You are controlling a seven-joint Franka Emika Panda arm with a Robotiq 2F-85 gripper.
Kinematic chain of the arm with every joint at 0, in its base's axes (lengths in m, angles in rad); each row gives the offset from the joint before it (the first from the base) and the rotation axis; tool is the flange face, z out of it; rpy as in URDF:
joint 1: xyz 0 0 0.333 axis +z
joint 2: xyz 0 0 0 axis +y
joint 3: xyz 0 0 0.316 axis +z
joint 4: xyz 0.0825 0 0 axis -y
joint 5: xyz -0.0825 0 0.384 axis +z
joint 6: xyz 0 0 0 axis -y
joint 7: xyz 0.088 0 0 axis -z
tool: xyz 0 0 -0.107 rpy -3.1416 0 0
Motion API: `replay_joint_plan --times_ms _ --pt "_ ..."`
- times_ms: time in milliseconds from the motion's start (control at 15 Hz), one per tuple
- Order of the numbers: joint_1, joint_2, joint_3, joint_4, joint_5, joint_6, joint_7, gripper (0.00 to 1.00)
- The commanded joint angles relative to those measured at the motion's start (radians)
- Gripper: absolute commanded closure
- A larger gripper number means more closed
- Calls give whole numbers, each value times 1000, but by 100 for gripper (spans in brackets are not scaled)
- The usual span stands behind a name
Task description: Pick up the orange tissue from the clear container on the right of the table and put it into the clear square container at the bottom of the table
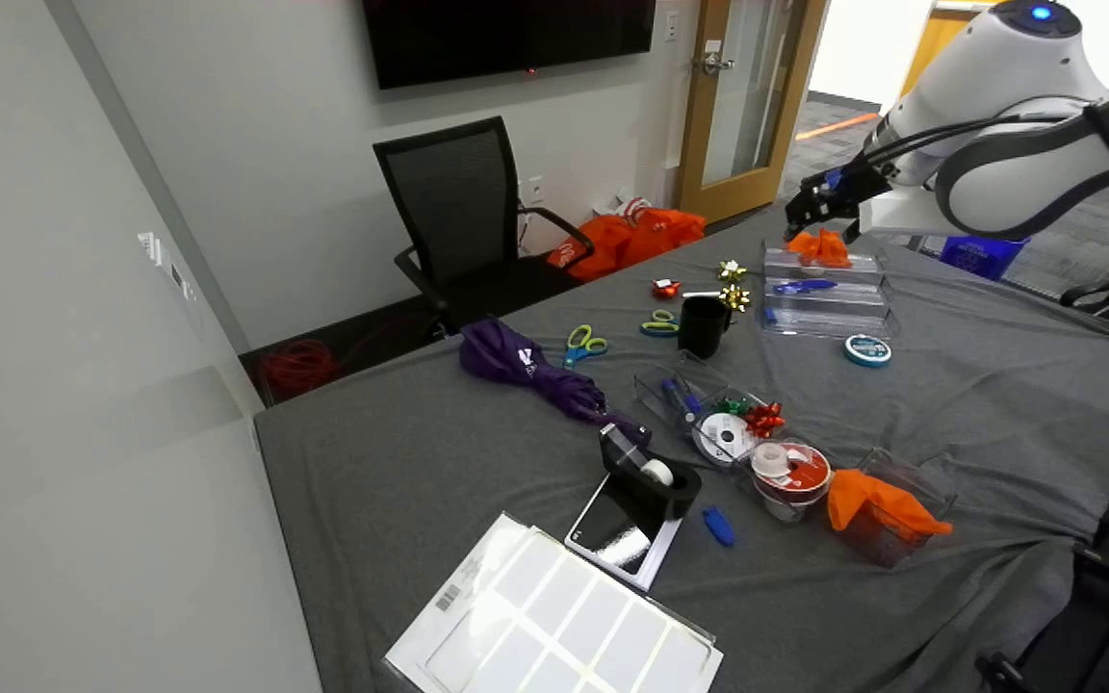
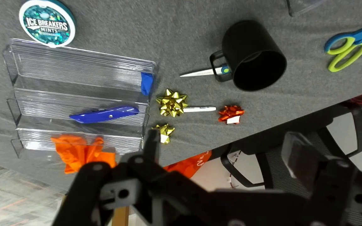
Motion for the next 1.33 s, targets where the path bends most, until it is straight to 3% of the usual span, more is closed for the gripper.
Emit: replay_joint_plan --times_ms 0,467,600,667,867,1267 --pt "0 22 -3 21 -1 1 1 0" --pt "0 61 -10 65 -2 2 1 0" --pt "-19 65 14 84 63 -46 -58 0" --pt "50 70 -56 105 153 -75 -127 0" --pt "53 118 -95 199 288 -113 -219 0" --pt "59 268 -219 432 303 -233 -219 0"
